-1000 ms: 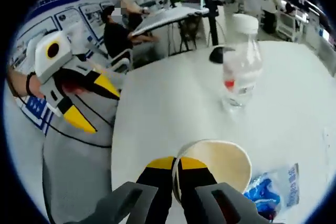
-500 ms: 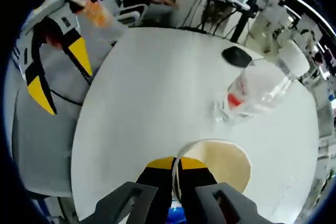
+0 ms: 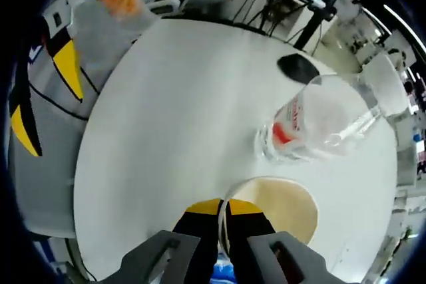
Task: Arrange the tabletop items into an orderly group along one side of the table until the central work area is clear of visible clutter.
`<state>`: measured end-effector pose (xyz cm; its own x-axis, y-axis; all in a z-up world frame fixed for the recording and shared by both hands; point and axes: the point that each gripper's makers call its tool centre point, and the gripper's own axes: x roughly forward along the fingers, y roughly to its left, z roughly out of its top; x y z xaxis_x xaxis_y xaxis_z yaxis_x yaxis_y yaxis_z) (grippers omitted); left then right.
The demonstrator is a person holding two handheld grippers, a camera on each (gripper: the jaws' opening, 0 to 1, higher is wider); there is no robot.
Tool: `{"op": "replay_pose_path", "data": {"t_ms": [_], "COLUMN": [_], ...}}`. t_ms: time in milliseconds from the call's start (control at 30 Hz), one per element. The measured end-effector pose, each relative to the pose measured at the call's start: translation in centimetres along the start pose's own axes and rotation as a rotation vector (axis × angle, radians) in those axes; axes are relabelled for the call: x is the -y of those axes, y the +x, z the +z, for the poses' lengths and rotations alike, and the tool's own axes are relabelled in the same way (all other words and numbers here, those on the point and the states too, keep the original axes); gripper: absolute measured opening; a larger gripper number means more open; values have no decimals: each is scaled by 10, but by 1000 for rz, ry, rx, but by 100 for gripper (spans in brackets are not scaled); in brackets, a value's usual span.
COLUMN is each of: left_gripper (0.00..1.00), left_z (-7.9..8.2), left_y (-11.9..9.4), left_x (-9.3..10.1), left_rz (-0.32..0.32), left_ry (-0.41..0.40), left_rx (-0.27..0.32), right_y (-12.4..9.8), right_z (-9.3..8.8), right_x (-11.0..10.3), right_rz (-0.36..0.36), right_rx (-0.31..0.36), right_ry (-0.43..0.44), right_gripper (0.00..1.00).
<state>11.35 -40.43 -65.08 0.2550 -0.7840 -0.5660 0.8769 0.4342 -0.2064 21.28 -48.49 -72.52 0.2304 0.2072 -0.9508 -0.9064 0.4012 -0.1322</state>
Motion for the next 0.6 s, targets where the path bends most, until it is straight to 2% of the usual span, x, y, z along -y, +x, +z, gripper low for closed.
{"op": "replay_pose_path", "data": {"t_ms": [300,600], "left_gripper": [36,36], "left_z": [-2,-4], "left_y": [-2,-4], "left_x": [-2,-6], "left_rz": [4,17], "left_ry": [-1,-27], "left_rx": [-12,-9], "right_y": [10,16], "right_z": [-7,-6], "right_x": [9,20], "right_rz": [-3,-11], "right_rx": [-28,-35], "right_ry": [-5,-5], "right_gripper": [0,0]}}
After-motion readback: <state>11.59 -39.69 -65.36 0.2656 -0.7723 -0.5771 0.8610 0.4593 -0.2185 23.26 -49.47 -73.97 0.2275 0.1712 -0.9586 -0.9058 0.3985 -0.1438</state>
